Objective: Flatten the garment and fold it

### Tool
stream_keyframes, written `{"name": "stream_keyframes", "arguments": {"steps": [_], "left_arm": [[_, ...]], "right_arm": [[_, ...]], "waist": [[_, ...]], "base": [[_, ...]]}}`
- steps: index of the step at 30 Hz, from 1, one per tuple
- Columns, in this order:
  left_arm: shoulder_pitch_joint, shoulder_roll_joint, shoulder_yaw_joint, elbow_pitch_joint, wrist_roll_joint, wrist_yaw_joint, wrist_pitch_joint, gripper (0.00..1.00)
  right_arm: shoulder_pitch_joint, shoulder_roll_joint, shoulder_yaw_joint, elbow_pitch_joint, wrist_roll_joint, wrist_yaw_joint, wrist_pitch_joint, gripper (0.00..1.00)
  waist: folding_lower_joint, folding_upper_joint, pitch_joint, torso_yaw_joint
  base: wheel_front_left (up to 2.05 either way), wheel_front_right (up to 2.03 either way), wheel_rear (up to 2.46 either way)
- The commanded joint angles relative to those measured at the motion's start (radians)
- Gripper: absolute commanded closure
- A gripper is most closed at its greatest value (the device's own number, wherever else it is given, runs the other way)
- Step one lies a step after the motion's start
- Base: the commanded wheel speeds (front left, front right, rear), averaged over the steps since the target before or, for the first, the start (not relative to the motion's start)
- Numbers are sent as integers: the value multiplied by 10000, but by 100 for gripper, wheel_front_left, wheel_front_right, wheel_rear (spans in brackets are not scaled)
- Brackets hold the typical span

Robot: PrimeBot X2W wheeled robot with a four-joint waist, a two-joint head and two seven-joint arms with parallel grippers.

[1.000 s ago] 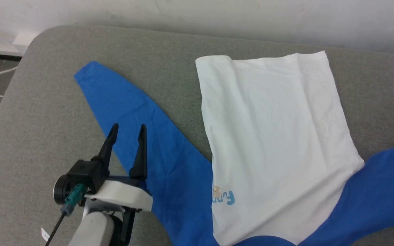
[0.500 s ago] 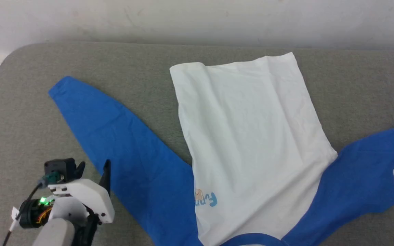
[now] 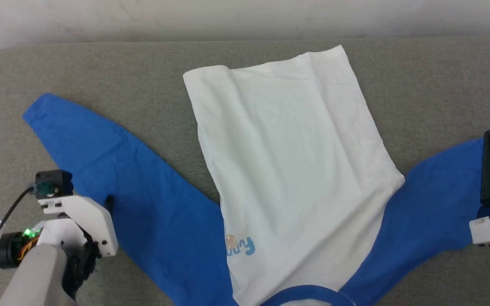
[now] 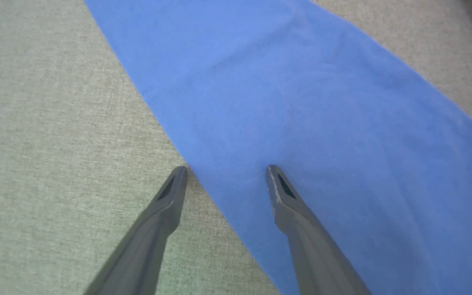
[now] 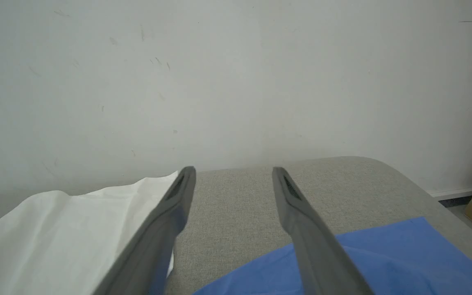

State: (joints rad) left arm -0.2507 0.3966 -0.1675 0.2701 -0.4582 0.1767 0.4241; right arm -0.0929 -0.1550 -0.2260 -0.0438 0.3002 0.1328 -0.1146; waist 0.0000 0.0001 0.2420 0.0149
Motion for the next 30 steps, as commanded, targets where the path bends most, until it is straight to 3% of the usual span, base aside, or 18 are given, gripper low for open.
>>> {"name": "stream_keyframes", "arguments": {"steps": [1,9,10,11,12,21,30], "left_arm": [[-82,60,-52,288,-93,41,178,0],[-517,13,-65,1076,-340,-140,325,0],[-544,-22,-105,1180,-417,-246,387,51],[-544,-22,-105,1180,-417,-246,387,51],[-564,-50,-151,1257,-491,-384,418,100],[-369,-223,125,868,-640,-657,-1227,100],[-72,-617,-408,-1810,-174,-917,-2755,100]], "right_arm": [[42,58,-7,-88,-70,-21,35,0],[-76,91,134,-156,-200,-21,162,0],[-83,98,144,-147,-218,-21,175,0],[-83,98,144,-147,-218,-21,175,0],[-89,110,151,-124,-233,-21,192,0],[79,224,121,246,-300,-21,139,0],[361,371,-71,437,-270,-21,234,0]], "waist": [[0,-1,69,-6],[0,-1,393,25],[0,-1,421,25],[0,-1,421,25],[0,-1,438,23],[0,-1,-137,21],[0,-1,-932,125]], "base": [[0,0,0],[0,0,0],[0,0,0],[0,0,0],[0,0,0],[0,0,0],[0,0,0]]}}
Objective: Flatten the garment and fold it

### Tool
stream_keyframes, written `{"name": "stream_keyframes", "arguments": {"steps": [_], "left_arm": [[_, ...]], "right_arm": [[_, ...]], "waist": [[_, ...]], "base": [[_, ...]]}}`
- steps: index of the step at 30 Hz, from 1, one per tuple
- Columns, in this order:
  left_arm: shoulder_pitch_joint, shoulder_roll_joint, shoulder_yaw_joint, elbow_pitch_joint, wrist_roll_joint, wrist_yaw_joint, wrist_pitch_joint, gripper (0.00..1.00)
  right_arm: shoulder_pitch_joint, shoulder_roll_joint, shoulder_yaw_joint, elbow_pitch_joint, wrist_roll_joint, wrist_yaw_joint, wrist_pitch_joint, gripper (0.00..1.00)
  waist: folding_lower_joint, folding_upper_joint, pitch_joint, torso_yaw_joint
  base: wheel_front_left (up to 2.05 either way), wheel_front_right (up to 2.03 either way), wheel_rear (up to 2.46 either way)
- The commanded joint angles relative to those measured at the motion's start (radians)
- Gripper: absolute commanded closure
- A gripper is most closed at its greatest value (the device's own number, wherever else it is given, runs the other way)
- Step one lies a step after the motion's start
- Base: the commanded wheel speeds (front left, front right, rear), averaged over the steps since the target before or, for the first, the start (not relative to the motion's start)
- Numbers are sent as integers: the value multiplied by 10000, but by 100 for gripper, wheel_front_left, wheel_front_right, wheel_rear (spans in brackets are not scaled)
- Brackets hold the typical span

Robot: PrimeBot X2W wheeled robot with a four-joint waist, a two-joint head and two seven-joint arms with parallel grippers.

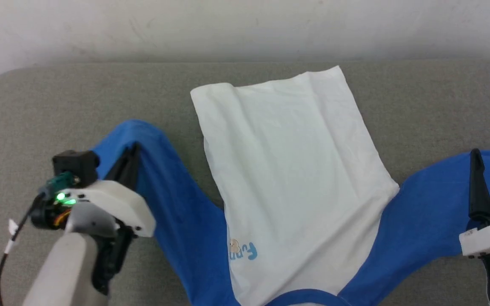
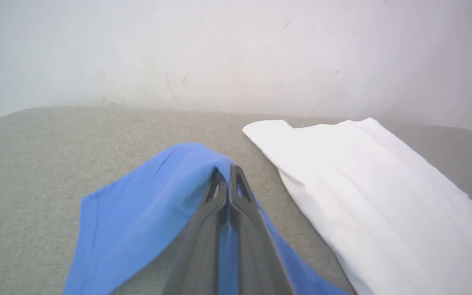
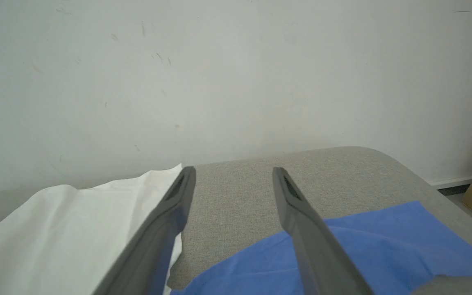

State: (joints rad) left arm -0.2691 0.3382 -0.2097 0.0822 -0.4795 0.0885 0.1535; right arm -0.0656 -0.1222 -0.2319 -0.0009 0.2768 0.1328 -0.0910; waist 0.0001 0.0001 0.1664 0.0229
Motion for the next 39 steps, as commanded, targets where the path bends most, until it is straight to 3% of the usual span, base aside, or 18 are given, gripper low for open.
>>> {"name": "stream_keyframes", "arguments": {"steps": [1,9,18,19,20,28,39], "left_arm": [[131,-96,-168,-258,132,-80,-79,100],[370,-878,-2344,-1658,960,-537,273,100],[502,-1935,-4334,537,1590,-862,556,98],[537,-1970,-4482,938,1621,-891,693,54],[554,-1992,-4606,1287,1660,-912,803,0],[734,-1970,-4355,1493,1426,-758,132,0],[1669,-229,-3070,-1439,1015,155,1442,0]], "right_arm": [[103,55,-30,24,-17,-21,9,0],[172,158,-6,105,49,-21,145,0],[80,180,182,271,150,-21,197,0],[74,187,190,296,150,-21,206,0],[75,194,196,315,144,-21,217,0],[249,153,-50,586,189,-21,224,0],[316,308,-88,733,201,-21,218,0]], "waist": [[-1,-1,-220,43],[-1,-1,-303,-205],[-1,-1,-123,-625],[-1,-1,-128,-644],[-1,-1,-139,-652],[-1,-1,-549,-217],[-1,-1,-862,291]], "base": [[0,0,0],[0,0,0],[0,0,0],[0,0,0],[0,0,0],[0,0,0],[0,0,0]]}}
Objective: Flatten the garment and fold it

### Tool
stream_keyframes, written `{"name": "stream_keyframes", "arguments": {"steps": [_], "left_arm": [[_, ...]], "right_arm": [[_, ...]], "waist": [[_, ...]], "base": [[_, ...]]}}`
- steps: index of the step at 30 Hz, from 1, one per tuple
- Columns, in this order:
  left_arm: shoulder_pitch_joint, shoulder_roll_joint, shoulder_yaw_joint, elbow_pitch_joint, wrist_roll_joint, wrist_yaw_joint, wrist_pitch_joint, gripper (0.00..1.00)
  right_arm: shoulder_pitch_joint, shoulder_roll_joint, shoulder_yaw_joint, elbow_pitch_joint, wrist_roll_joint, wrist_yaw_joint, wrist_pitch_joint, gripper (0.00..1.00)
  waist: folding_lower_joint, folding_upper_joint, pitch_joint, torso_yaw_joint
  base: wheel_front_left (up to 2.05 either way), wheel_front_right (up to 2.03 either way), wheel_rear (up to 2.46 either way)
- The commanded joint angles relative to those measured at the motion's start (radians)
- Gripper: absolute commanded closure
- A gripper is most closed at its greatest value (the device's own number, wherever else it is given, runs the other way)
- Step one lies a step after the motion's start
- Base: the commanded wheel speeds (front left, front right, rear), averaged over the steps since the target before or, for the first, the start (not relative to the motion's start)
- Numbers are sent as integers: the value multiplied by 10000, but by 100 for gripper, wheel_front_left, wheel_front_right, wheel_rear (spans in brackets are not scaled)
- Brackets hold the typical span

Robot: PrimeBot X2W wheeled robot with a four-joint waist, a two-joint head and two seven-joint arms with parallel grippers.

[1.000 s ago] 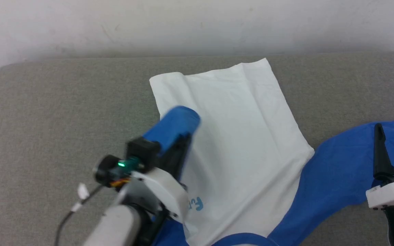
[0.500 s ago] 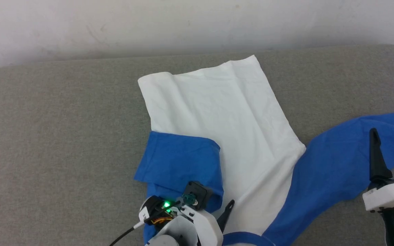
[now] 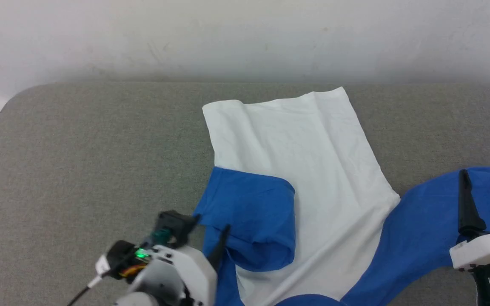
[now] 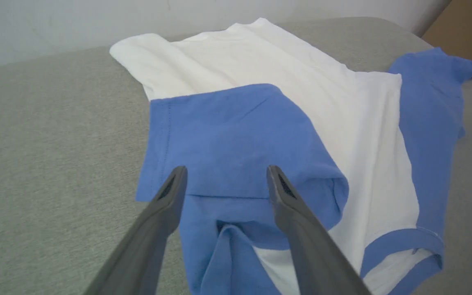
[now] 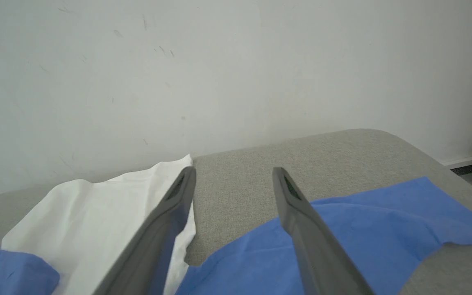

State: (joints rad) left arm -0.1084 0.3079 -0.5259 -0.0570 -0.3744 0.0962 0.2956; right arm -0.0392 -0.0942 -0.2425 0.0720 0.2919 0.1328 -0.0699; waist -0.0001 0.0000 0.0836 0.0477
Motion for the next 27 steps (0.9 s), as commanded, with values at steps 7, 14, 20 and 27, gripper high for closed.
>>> {"name": "stream_keyframes", "arguments": {"steps": [7,14,20,27], "left_arm": [[-253,524,821,-150,-385,471,864,0],[-1130,348,828,905,-547,418,1355,0],[-1522,325,736,1742,-388,423,1343,0],[-1669,438,431,2636,-201,353,1656,0]], "right_arm": [[-31,97,133,13,118,-21,-71,0],[-242,67,194,17,158,-21,-54,0],[-379,6,221,39,192,-21,-42,0],[-499,-114,177,118,242,-21,-89,0]], "waist": [[1,0,281,-143],[1,0,918,-406],[1,0,1258,-522],[1,0,1495,-554]], "base": [[0,0,0],[0,0,0],[0,0,0],[0,0,0]]}}
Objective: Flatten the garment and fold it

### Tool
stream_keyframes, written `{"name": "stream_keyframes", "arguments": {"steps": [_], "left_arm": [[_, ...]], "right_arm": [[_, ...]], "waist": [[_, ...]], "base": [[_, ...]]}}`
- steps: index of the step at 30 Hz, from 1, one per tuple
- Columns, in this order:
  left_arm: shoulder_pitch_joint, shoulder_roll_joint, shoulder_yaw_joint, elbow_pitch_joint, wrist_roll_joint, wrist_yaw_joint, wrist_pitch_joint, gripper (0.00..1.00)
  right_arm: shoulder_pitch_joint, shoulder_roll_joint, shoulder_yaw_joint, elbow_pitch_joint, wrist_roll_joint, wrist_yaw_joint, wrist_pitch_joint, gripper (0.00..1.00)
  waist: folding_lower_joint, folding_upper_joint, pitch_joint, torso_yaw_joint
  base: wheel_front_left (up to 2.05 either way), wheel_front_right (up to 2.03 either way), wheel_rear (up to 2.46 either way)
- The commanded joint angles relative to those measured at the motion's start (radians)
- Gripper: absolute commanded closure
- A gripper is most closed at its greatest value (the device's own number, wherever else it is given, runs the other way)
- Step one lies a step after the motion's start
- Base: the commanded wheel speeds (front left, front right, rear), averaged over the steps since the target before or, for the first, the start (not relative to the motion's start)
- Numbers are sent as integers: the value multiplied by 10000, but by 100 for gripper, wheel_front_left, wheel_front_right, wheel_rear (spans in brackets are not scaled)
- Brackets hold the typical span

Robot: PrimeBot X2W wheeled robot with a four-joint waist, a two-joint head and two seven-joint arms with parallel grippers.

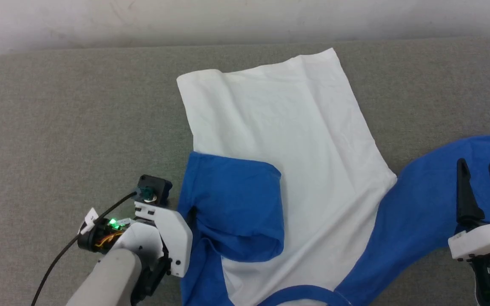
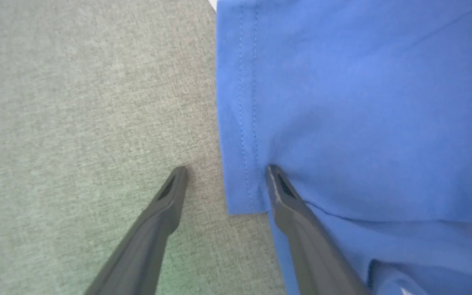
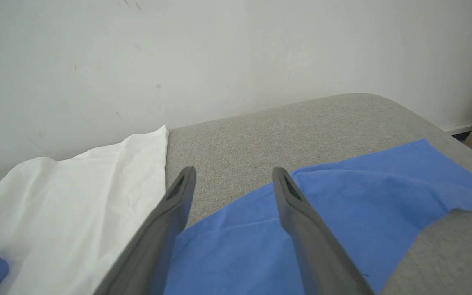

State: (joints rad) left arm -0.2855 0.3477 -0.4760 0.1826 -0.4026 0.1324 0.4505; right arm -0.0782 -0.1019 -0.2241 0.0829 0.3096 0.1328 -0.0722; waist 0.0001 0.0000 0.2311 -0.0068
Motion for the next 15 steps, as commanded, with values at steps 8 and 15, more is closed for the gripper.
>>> {"name": "stream_keyframes", "arguments": {"steps": [8,15], "left_arm": [[134,-15,-261,455,-75,-205,224,100],[-70,-109,84,-212,63,60,-1086,100]], "right_arm": [[-212,-112,-39,160,52,-21,-87,0],[-157,-110,12,361,25,-21,-91,0]], "waist": [[-1,0,6,89],[-1,0,-506,143]], "base": [[0,0,0],[0,0,0]]}}
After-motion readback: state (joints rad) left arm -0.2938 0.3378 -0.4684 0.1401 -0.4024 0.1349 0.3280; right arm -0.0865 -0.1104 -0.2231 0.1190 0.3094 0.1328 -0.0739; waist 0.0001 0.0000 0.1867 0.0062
